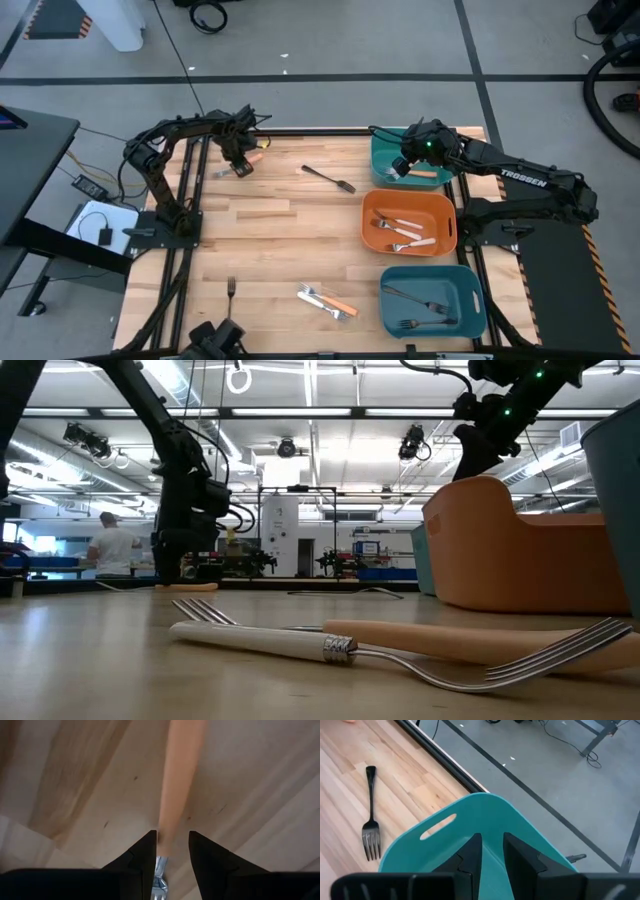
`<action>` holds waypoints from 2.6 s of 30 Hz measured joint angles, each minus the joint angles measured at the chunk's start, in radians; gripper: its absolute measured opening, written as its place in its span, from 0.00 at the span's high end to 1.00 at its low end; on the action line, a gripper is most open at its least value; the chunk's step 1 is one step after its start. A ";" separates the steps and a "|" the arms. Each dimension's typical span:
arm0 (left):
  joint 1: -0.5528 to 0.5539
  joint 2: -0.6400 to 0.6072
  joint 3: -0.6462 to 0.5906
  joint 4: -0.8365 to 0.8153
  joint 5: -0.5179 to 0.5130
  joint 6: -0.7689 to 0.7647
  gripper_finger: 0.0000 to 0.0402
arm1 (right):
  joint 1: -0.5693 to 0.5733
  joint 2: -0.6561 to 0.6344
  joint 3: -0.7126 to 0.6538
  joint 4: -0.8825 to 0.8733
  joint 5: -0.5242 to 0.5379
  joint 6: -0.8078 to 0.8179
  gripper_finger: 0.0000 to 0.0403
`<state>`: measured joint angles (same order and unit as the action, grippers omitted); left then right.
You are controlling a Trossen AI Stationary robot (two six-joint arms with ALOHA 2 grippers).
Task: Sort silverware by color (type)
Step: Put the orange fork into the green bin
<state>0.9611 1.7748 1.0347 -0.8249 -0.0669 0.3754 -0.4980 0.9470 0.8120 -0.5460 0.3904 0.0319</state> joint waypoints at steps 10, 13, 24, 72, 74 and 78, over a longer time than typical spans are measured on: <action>-0.028 0.027 0.000 -0.046 0.014 -0.029 0.80 | 0.000 0.000 0.000 0.037 0.000 0.003 0.79; -0.062 0.059 0.005 -0.117 0.032 -0.039 0.85 | 0.000 0.000 0.000 0.052 -0.001 0.003 0.79; -0.139 0.090 0.003 -0.111 0.007 -0.076 0.89 | 0.000 0.000 0.000 0.056 -0.020 0.004 0.79; -0.752 -0.234 -0.001 1.236 -0.007 -0.705 0.89 | 0.169 0.210 0.000 0.909 -0.510 0.222 0.67; -0.752 -0.233 -0.001 1.238 -0.008 -0.704 0.89 | 0.175 0.232 0.000 0.933 -0.511 0.219 0.67; -0.748 -0.233 0.000 1.238 -0.008 -0.695 0.89 | 0.185 0.281 0.000 0.958 -0.513 0.223 0.67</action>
<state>0.2134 1.5417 1.0344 0.4127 -0.0753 -0.3192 -0.3128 1.2284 0.8124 0.4120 -0.1221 0.2544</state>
